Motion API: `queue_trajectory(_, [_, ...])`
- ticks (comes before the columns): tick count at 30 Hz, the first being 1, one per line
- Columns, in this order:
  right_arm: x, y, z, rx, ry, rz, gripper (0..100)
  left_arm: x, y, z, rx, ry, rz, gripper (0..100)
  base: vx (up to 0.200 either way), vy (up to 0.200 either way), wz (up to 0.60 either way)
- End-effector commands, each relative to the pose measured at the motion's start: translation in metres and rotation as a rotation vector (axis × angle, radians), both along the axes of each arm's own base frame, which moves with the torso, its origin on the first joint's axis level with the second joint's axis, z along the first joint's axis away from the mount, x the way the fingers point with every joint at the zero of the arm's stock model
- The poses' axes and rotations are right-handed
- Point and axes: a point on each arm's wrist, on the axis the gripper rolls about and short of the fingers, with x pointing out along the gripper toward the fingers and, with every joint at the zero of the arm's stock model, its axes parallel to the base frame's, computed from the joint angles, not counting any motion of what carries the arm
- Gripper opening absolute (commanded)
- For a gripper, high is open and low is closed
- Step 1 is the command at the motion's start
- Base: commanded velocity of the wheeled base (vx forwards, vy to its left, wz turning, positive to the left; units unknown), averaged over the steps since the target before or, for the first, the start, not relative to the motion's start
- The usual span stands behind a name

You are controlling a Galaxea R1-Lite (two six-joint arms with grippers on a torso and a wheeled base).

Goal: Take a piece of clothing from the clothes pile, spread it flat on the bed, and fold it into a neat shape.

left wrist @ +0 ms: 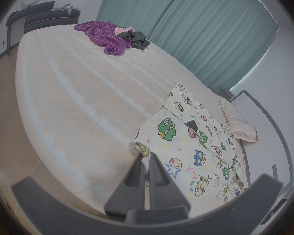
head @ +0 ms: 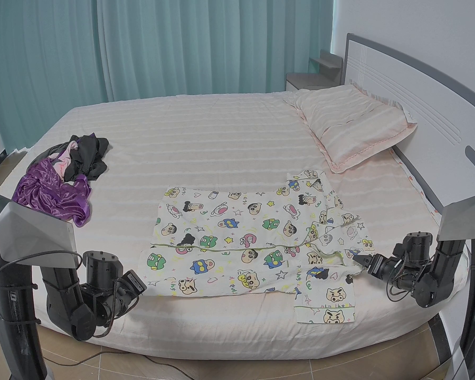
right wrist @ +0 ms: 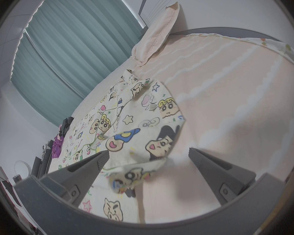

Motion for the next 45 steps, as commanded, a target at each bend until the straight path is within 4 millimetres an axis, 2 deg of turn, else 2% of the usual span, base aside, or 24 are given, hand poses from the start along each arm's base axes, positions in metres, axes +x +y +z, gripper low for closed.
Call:
queue_trajectory(1, [-0.018, -0.014, 0.018, 0.004, -0.028, -0.039, 100, 0.000, 0.000, 0.000, -0.001, 0.001, -0.001, 0, 0.000, 0.000, 0.00])
queue_trajectory(5, [-0.022, -0.027, 0.026, 0.004, -0.049, -0.081, 100, 0.000, 0.000, 0.000, 0.001, 0.001, 0.000, 0, 0.000, 0.000, 0.00])
queue_trajectory(8, [-0.041, -0.023, 0.022, 0.017, 0.007, -0.051, 100, -0.001, 0.000, 0.000, 0.002, 0.002, 0.000, 0, 0.000, 0.000, 0.00])
queue_trajectory(9, [-0.042, -0.022, 0.022, 0.019, 0.007, -0.047, 100, -0.001, 0.000, -0.001, 0.001, 0.004, -0.002, 0, 0.000, 0.000, 0.00])
queue_trajectory(10, [-0.053, -0.012, 0.022, 0.042, 0.013, 0.021, 100, -0.001, 0.000, 0.000, 0.002, 0.002, 0.000, 0, 0.000, 0.000, 0.00])
queue_trajectory(14, [-0.076, 0.006, 0.015, 0.088, 0.055, 0.162, 100, -0.002, 0.000, 0.000, 0.002, 0.004, -0.002, 0, 0.000, 0.000, 0.00])
queue_trajectory(20, [-0.085, 0.021, 0.000, 0.045, 0.120, 0.271, 100, -0.003, 0.001, 0.001, 0.001, 0.007, 0.001, 0, 0.000, 0.000, 0.00])
queue_trajectory(22, [-0.094, 0.035, -0.011, 0.028, 0.182, 0.337, 100, -0.004, 0.000, 0.000, 0.000, 0.010, -0.001, 0, 0.000, 0.000, 0.00])
queue_trajectory(29, [-0.093, 0.044, -0.013, 0.031, 0.178, 0.383, 100, -0.004, 0.000, -0.001, 0.001, 0.015, -0.001, 0, 0.000, 0.000, 0.00])
queue_trajectory(39, [-0.078, 0.050, -0.013, 0.060, 0.115, 0.428, 100, -0.005, 0.001, -0.001, 0.002, 0.015, -0.002, 0, 0.000, 0.000, 0.00])
queue_trajectory(45, [-0.079, 0.054, -0.018, 0.059, 0.133, 0.443, 100, -0.005, 0.001, -0.001, 0.002, 0.015, -0.002, 0, 0.000, 0.000, 0.00])
